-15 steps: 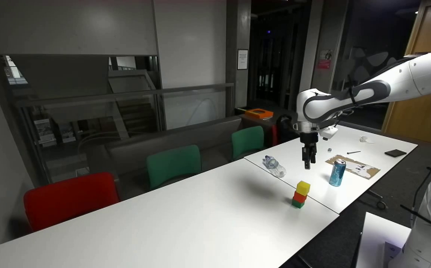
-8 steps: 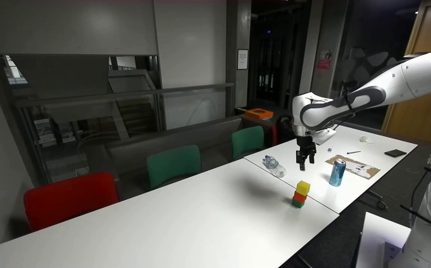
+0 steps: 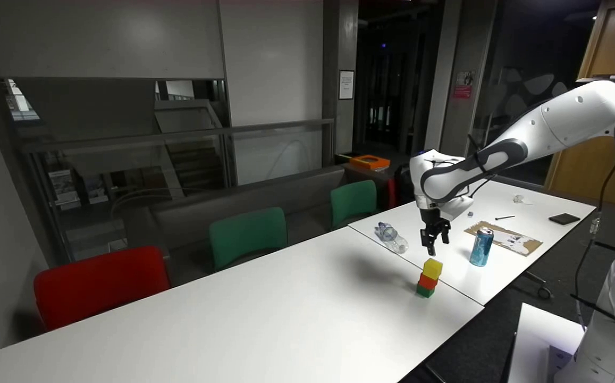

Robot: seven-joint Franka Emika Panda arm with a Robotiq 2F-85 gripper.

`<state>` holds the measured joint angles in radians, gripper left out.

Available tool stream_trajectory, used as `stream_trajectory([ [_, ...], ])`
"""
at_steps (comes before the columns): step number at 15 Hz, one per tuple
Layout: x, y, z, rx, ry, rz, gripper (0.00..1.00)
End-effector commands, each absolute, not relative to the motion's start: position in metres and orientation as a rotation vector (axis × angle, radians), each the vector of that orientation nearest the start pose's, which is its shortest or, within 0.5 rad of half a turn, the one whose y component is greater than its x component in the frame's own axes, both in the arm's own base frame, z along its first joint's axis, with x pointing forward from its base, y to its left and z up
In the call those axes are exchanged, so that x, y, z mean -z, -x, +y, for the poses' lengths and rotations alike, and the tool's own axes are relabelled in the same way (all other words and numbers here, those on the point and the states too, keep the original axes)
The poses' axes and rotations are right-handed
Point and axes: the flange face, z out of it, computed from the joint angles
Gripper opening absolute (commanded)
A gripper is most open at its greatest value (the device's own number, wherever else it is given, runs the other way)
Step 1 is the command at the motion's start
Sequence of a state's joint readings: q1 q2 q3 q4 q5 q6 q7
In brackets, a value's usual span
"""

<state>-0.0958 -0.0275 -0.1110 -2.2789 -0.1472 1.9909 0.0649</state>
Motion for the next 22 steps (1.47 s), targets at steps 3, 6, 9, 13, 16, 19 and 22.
stream_trajectory([
  [3,-0.335,-0.475,-0.131,-0.358,3.220,0.048,1.00],
  [6,-0.330,-0.473,-0.144,-0.226,3.172,-0.037,1.00],
  [9,-0.328,-0.476,-0.142,-0.263,3.170,-0.042,1.00],
  [13,-0.326,-0.472,-0.146,-0.268,3.153,-0.074,1.00],
  [16,-0.334,-0.478,-0.141,-0.109,3.156,-0.023,1.00],
  [19,-0.328,-0.485,-0.141,0.036,3.165,0.055,1.00],
  [22,-0.319,-0.485,-0.147,0.108,3.186,0.113,1.00],
])
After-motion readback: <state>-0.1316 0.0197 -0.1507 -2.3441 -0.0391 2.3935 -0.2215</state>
